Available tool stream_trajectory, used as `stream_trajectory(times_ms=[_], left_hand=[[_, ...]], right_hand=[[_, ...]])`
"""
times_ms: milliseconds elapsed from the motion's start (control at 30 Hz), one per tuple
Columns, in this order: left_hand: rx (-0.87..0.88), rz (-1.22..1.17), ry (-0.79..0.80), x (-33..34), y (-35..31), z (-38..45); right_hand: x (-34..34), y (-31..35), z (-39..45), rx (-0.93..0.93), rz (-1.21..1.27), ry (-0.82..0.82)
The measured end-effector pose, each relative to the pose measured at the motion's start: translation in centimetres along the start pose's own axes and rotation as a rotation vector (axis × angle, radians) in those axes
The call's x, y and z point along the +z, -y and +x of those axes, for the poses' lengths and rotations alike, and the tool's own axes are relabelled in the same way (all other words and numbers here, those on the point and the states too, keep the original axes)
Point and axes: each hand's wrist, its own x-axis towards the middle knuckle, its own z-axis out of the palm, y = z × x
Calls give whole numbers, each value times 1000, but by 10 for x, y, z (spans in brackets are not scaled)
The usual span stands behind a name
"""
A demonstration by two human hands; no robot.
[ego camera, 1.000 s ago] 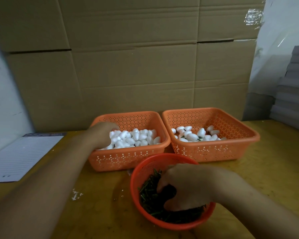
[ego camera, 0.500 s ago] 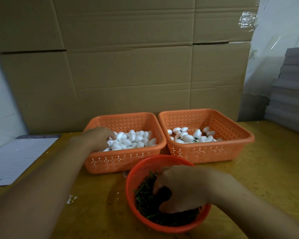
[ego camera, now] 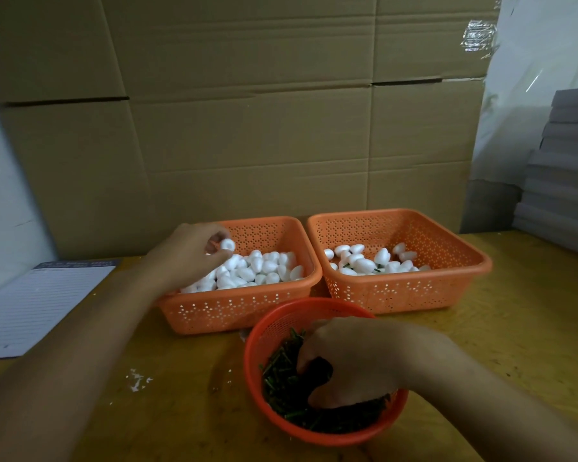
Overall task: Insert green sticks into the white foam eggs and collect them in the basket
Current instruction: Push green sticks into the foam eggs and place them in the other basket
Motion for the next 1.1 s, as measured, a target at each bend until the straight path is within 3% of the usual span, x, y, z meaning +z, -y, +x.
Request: stream_trajectory(times_ms=[200,467,733,1100], left_hand=[[155,-146,-125,9,-29,-36],[205,-332,-199,30,-42,-49],[192,-367,-231,36,-43,-56],[176,-332,-234,32,-46,-60]], right_hand=[[-1,0,0,-1,-9,3],[2,-4,2,-13,-14,-15],[8,-13,11,-48,59,-44],[12,-21,19,-117,233,-308]])
